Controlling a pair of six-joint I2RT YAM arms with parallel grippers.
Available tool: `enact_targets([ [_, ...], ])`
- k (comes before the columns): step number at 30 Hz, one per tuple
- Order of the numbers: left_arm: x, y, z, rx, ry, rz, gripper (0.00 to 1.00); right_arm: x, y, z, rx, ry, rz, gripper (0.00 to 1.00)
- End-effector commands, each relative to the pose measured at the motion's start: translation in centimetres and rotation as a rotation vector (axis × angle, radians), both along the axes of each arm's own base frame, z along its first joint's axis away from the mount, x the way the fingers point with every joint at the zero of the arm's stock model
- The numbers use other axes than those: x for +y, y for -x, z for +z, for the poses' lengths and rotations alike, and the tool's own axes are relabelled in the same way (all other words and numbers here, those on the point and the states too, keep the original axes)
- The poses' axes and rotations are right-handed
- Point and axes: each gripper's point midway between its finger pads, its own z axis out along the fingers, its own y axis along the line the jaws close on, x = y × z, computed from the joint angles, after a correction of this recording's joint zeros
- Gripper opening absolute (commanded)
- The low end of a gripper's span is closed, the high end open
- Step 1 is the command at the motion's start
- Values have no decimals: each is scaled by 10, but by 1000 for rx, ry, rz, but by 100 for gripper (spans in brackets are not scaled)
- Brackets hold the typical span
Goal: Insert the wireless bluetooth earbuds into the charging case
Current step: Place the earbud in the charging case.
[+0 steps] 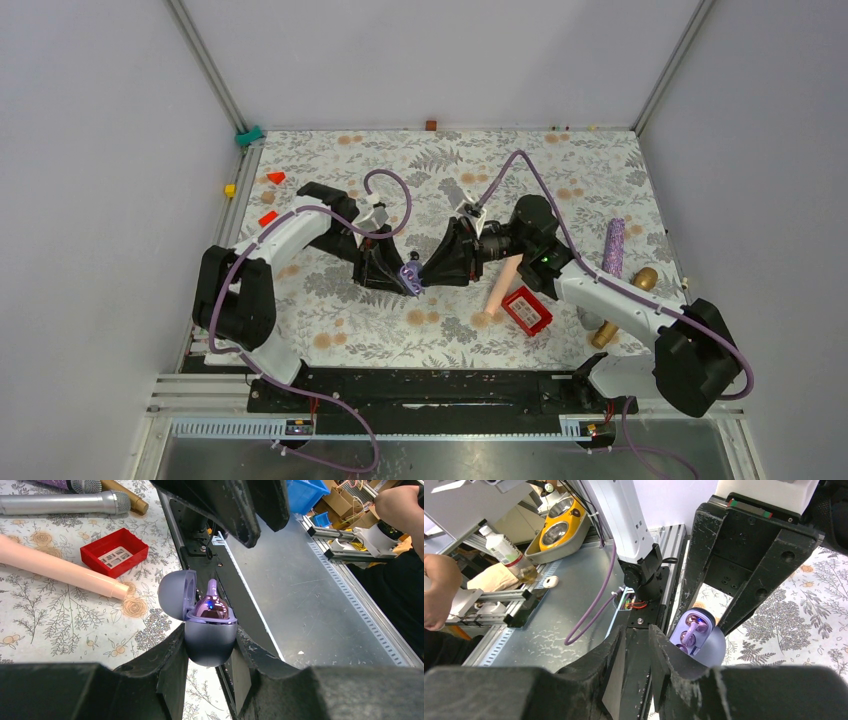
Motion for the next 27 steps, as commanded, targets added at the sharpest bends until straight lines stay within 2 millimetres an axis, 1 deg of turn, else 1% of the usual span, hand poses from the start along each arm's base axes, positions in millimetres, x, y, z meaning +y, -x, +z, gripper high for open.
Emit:
enact_targets([
  [1,-1,4,18,-41,58,12,0,-1,6,5,-68,-25,17,32],
  [6,0,6,16,-49,42,5,0,-5,6,9,-113,-17,-13,35],
  [13,2,7,13,-61,22,-6,0,-5,4,9,-116,-18,-29,36],
  [20,2,3,11,-56,12,-6,0,-4,-2,7,-112,-8,-70,36],
  [27,2,1,7,-34,-6,-9,0,2,-10,5,-45,-13,-100,37],
])
